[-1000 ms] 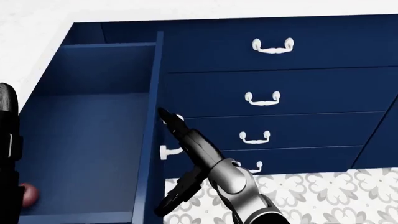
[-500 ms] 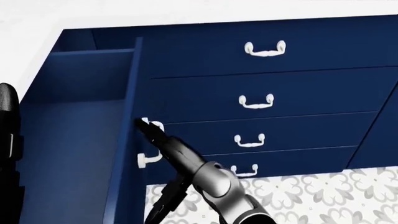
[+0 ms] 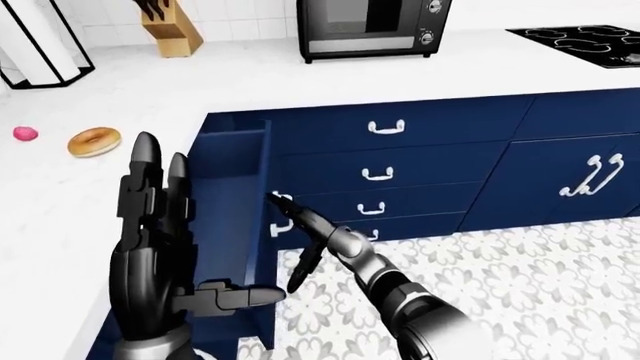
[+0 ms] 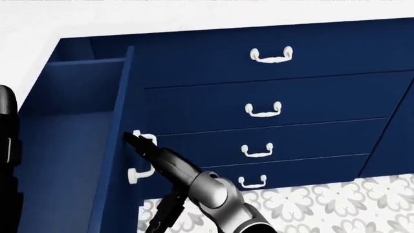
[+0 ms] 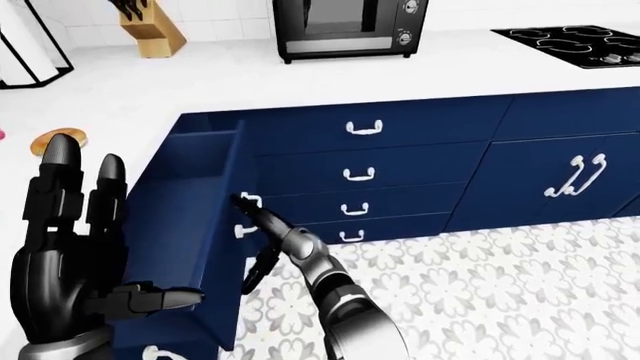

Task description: Close the right drawer.

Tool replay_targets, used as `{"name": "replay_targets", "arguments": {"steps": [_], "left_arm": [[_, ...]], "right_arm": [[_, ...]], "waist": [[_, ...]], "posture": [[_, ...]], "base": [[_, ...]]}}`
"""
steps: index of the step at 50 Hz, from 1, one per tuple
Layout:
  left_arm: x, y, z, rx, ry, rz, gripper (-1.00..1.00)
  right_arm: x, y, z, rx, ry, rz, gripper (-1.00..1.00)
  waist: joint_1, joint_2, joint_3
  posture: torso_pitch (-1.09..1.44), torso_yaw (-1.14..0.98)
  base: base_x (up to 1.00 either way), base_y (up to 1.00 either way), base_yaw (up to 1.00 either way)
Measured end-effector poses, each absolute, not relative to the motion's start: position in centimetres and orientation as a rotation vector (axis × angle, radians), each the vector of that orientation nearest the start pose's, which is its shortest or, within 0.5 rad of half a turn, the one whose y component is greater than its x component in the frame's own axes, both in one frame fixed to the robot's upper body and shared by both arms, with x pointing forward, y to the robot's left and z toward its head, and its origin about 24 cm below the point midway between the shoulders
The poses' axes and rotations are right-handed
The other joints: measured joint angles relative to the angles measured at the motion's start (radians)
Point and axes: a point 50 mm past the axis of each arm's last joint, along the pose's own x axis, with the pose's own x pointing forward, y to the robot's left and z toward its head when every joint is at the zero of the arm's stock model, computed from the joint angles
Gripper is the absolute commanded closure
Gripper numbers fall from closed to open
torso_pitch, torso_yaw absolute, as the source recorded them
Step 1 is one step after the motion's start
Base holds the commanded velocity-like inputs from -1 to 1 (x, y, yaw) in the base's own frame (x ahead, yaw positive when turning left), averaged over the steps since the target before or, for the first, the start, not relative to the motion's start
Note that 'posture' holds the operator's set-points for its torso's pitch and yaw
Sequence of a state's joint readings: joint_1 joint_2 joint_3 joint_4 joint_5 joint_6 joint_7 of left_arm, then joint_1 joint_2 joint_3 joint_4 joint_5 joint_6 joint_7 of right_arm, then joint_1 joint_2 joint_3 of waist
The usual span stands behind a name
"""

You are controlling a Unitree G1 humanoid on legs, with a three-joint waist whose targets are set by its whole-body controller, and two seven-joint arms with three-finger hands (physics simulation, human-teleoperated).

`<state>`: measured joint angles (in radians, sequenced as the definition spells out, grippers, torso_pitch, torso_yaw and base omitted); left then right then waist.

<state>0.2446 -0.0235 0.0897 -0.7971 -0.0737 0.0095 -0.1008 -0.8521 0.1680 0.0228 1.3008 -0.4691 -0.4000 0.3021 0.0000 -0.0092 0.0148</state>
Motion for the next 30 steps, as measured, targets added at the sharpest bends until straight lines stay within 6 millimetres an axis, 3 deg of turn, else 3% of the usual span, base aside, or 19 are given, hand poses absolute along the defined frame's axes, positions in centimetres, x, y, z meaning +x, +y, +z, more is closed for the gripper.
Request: {"name": "replay_targets", "arguments": {"steps": [19, 30], "left_arm": [[17.4, 17.2, 16.9, 0.004, -0.558, 0.033, -1.00], [17.4, 17.1, 17.0, 0.005, -0.559, 0.029, -1.00]], "right_arm": [[32.9, 1.3, 3.1, -0.469, 0.084, 0.913, -1.00], [33.9, 0.1, 3.9, -0.480, 0.101, 0.937, -1.00]], "waist": [[-0.002, 0.003, 0.001], [0.013, -0.003, 0.017]], "posture": [[0.00, 0.00], [0.00, 0.00]], "base": [[0.00, 0.00, 0.00], [0.00, 0.00, 0.00]]}}
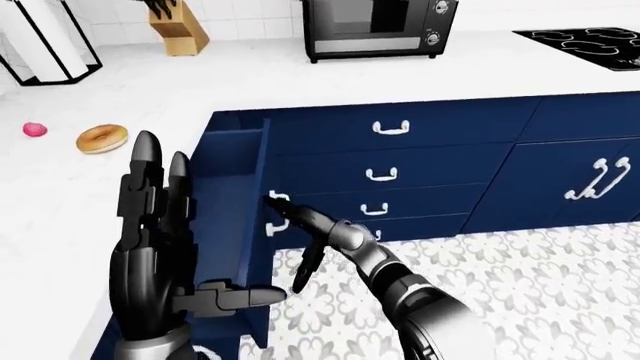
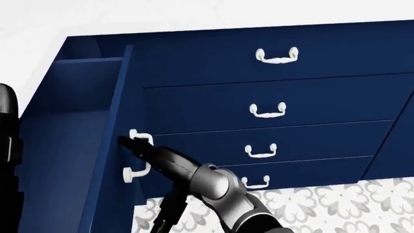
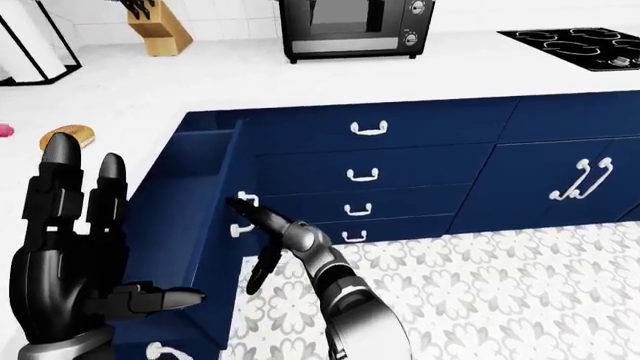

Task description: Close the right drawer.

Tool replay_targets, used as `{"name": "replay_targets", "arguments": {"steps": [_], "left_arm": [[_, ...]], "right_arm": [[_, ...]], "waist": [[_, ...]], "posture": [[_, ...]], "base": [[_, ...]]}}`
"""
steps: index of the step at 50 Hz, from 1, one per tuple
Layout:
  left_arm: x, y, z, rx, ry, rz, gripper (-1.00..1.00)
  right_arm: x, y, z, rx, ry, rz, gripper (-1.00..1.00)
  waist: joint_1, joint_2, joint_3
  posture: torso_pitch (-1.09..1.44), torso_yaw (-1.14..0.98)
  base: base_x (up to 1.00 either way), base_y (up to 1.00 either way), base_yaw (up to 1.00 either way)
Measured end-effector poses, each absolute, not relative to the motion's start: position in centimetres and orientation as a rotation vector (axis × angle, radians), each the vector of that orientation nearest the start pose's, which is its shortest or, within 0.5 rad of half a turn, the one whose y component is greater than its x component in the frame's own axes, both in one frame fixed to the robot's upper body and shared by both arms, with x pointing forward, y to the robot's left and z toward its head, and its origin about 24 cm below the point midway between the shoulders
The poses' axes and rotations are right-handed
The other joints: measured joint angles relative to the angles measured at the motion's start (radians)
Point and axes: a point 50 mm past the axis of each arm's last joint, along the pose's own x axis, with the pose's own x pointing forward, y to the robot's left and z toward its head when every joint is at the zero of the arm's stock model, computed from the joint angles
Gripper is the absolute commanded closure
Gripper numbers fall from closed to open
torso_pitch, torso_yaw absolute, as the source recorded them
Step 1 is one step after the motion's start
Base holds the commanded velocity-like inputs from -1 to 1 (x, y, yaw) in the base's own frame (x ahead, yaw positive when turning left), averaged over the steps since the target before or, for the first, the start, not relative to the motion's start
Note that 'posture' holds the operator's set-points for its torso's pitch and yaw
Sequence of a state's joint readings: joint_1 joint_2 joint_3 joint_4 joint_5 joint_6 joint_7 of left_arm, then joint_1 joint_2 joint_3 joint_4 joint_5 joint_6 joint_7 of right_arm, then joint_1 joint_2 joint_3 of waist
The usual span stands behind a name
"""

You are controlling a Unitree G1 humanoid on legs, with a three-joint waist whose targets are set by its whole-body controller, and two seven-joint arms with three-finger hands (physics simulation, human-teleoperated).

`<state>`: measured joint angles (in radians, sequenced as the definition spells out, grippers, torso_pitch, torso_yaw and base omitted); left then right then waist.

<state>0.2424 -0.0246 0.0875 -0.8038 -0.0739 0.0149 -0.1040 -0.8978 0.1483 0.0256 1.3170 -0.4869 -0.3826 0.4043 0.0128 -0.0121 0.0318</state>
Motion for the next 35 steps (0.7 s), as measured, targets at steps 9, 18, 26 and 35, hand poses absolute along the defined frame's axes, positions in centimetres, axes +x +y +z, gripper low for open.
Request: {"name": "replay_targets", "arguments": {"steps": [9, 18, 26, 35], "left_arm": [[17.4, 17.3, 16.7, 0.009, -0.552, 0.036, -1.00], [17.4, 17.2, 16.8, 0.013, -0.558, 0.035, -1.00], [17.6, 17.1, 16.3, 0.017, -0.546, 0.031, -1.00], [17.8, 16.8, 15.8, 0.026, -0.541, 0.020, -1.00]], "right_arm": [[37.2, -5.0, 7.4, -0.444, 0.012, 0.734, -1.00], [36.0, -12.1, 13.9, -0.396, -0.234, 0.422, -1.00], [27.5, -17.6, 16.6, -0.349, -0.353, 0.125, -1.00], [20.8, -19.8, 12.3, -0.263, -0.395, -0.065, -1.00]], "waist": [[0.015, -0.013, 0.014], [0.021, -0.028, 0.004], [0.018, -0.027, 0.005], [-0.010, -0.011, 0.003]], "posture": [[0.00, 0.00], [0.00, 0.00], [0.00, 0.00], [0.00, 0.00]], "base": [[0.00, 0.00, 0.00], [0.00, 0.00, 0.00], [0.00, 0.00, 0.00], [0.00, 0.00, 0.00]]}}
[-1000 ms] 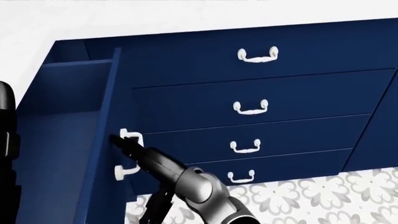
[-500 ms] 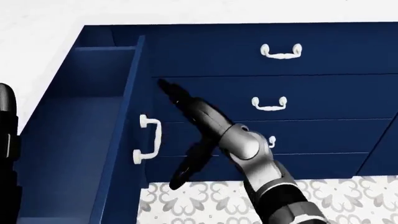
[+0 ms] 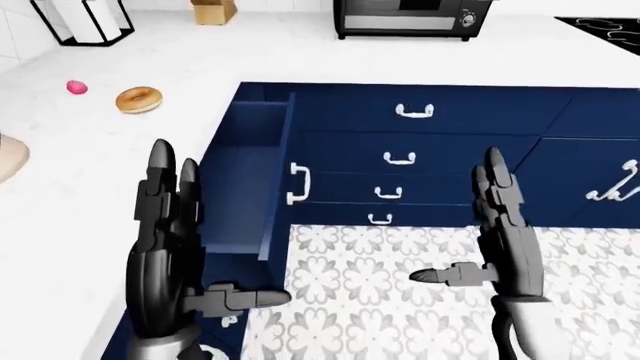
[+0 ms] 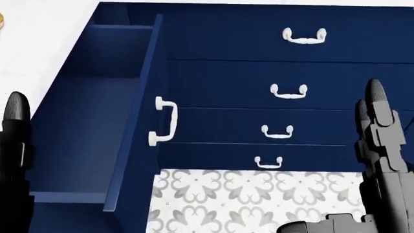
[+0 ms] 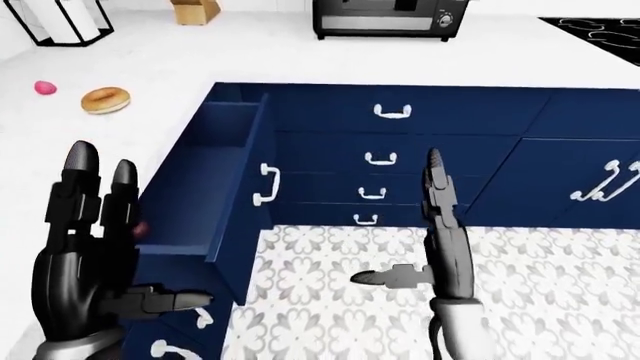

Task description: Close the right drawer.

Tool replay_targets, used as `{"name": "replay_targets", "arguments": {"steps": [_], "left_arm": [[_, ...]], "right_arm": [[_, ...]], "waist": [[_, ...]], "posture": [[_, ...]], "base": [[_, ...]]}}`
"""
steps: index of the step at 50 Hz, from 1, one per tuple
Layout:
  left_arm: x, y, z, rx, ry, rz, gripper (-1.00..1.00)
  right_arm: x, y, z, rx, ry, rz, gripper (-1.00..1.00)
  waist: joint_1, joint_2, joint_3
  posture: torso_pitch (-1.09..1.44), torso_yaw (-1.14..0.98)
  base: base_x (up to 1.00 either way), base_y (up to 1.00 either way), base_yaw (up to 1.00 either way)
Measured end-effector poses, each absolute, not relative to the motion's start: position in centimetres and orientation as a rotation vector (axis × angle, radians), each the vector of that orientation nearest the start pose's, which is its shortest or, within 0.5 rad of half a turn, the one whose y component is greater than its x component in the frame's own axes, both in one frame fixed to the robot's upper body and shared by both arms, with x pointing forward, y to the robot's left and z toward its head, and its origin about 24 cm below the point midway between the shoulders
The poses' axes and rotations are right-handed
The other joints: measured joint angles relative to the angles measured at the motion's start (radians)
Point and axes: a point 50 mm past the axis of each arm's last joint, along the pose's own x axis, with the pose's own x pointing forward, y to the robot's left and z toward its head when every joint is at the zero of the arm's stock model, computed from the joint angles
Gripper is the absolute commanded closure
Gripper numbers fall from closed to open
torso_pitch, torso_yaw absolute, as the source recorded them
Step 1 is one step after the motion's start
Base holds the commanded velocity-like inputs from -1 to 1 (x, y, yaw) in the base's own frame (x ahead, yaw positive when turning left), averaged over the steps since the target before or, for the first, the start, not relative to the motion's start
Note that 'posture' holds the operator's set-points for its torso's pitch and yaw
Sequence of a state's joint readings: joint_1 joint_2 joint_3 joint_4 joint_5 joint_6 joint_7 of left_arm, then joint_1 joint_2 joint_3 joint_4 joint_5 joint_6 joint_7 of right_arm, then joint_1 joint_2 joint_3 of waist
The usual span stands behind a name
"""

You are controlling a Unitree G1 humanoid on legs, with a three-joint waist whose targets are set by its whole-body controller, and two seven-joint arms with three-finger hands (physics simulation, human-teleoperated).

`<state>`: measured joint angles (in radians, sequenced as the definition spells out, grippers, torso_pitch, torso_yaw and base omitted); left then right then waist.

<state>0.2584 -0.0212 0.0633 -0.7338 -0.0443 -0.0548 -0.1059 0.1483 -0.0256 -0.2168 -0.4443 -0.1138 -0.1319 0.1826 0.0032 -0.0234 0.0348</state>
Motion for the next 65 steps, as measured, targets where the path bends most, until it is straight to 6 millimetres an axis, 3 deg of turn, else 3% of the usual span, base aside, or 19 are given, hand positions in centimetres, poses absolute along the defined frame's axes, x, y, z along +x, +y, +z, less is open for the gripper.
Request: {"name": "replay_targets", "arguments": {"steps": [9, 19, 25, 37, 52, 65], "left_arm": [[17.8, 16.8, 15.5, 0.033, -0.538, 0.019, -1.00], [18.1, 15.7, 17.2, 0.059, -0.585, -0.026, -1.00], [19.1, 13.0, 18.3, 0.060, -0.602, -0.136, -1.00], [21.5, 7.7, 17.7, 0.111, -0.551, -0.335, -1.00], [20.9, 2.2, 13.5, 0.126, -0.457, -0.537, -1.00], [21.6, 2.1, 9.0, 0.127, -0.301, -0.523, -1.00]], "right_arm": [[20.9, -20.4, 11.6, -0.237, -0.441, -0.122, -1.00], [20.8, -20.4, 12.4, -0.224, -0.478, -0.133, -1.00], [21.1, -20.4, 11.8, -0.218, -0.450, -0.126, -1.00], [21.1, -20.5, 11.8, -0.210, -0.443, -0.129, -1.00], [21.2, -20.7, 11.6, -0.203, -0.439, -0.135, -1.00], [21.1, -20.7, 11.6, -0.201, -0.436, -0.135, -1.00]], "waist": [[-0.003, 0.008, -0.005], [-0.003, 0.005, -0.019], [0.002, 0.006, -0.026], [0.004, 0.001, -0.030], [0.005, -0.009, -0.022], [0.002, -0.011, -0.015]], "posture": [[0.00, 0.00], [0.00, 0.00], [0.00, 0.00], [0.00, 0.00], [0.00, 0.00], [0.00, 0.00]], "base": [[0.00, 0.00, 0.00], [0.00, 0.00, 0.00], [0.00, 0.00, 0.00], [0.00, 0.00, 0.00], [0.00, 0.00, 0.00], [0.00, 0.00, 0.00]]}}
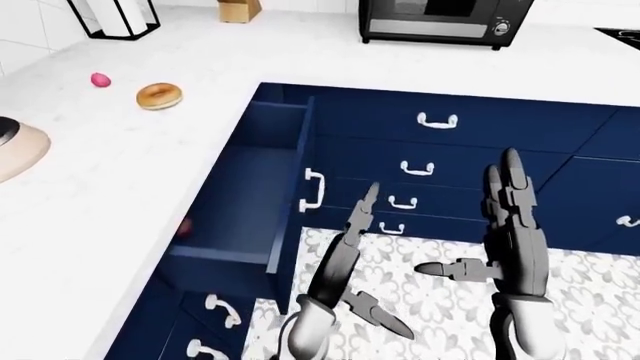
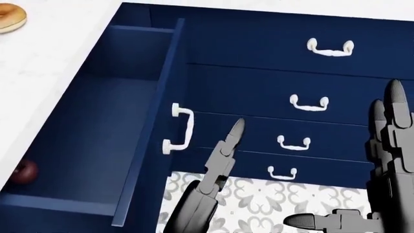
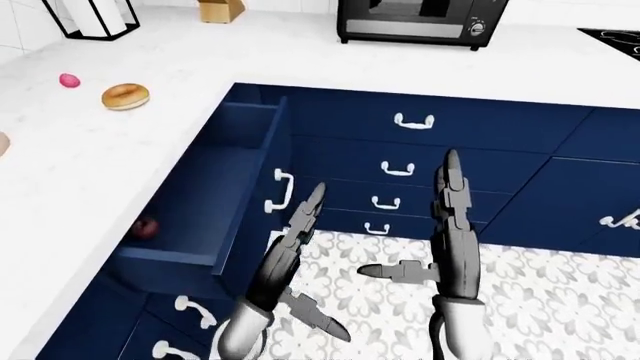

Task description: Close the right drawer.

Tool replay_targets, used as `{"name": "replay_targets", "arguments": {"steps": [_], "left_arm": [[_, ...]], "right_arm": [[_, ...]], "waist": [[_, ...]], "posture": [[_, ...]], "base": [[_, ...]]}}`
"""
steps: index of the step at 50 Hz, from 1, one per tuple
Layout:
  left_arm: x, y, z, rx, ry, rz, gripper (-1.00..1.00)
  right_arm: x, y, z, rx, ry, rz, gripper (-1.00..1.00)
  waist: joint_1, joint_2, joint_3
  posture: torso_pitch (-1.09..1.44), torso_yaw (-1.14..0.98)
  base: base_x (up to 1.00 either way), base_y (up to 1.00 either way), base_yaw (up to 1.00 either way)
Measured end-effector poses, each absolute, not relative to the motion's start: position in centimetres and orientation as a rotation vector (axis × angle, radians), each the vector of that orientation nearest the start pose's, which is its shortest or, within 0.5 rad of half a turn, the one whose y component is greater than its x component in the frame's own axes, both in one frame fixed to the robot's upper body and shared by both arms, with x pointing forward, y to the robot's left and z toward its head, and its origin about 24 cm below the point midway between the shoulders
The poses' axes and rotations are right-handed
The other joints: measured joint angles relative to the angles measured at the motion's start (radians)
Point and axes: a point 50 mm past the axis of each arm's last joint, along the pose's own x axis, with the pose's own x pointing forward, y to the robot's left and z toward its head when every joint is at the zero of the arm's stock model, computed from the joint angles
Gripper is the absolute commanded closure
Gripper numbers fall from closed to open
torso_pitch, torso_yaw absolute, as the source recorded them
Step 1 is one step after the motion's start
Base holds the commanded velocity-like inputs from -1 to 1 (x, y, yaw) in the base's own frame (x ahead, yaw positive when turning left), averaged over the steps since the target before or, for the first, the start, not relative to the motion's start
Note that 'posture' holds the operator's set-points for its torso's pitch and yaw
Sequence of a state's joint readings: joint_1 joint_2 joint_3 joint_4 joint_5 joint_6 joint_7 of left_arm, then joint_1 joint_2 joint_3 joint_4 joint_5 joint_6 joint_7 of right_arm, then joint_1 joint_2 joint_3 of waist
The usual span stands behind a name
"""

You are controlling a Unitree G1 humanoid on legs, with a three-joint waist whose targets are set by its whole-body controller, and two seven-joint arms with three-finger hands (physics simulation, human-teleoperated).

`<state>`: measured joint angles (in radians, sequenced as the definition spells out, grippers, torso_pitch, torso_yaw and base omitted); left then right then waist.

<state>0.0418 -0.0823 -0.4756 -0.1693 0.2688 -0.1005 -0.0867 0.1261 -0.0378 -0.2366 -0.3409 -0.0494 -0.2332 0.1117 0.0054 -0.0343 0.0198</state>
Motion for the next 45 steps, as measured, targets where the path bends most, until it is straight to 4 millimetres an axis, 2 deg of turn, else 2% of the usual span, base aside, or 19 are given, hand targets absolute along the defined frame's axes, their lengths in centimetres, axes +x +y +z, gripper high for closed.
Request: {"name": "replay_targets", "arguments": {"steps": [4, 7, 11, 17, 25, 35, 45], "left_arm": [[22.1, 2.4, 8.2, 0.121, -0.285, -0.493, -1.00], [22.2, 2.4, 6.8, 0.105, -0.247, -0.472, -1.00], [23.1, 2.4, 4.7, 0.101, -0.125, -0.452, -1.00], [23.8, 2.7, 2.7, 0.128, 0.014, -0.451, -1.00], [25.3, 3.3, 2.2, 0.098, 0.088, -0.400, -1.00], [27.0, 4.7, 0.3, 0.071, 0.227, -0.263, -1.00], [27.8, 5.1, -0.3, 0.035, 0.288, -0.211, -1.00]], "right_arm": [[21.2, -20.8, 11.6, -0.202, -0.437, -0.139, -1.00], [21.2, -20.7, 11.5, -0.202, -0.435, -0.135, -1.00], [21.3, -20.7, 11.4, -0.202, -0.431, -0.132, -1.00], [21.3, -20.6, 11.4, -0.204, -0.430, -0.132, -1.00], [21.3, -20.7, 11.1, -0.205, -0.424, -0.131, -1.00], [21.4, -20.5, 11.1, -0.206, -0.427, -0.126, -1.00], [21.5, -20.5, 10.9, -0.207, -0.424, -0.123, -1.00]], "waist": [[0.001, 0.000, -0.002], [0.000, -0.001, -0.004], [0.000, -0.002, -0.002], [-0.002, 0.000, -0.004], [-0.004, -0.002, -0.008], [-0.006, -0.002, -0.011], [-0.006, -0.001, -0.016]], "posture": [[0.00, 0.00], [0.00, 0.00], [0.00, 0.00], [0.00, 0.00], [0.00, 0.00], [0.00, 0.00], [0.00, 0.00]], "base": [[0.00, 0.00, 0.00], [0.00, 0.00, 0.00], [0.00, 0.00, 0.00], [0.00, 0.00, 0.00], [0.00, 0.00, 0.00], [0.00, 0.00, 0.00], [0.00, 0.00, 0.00]]}}
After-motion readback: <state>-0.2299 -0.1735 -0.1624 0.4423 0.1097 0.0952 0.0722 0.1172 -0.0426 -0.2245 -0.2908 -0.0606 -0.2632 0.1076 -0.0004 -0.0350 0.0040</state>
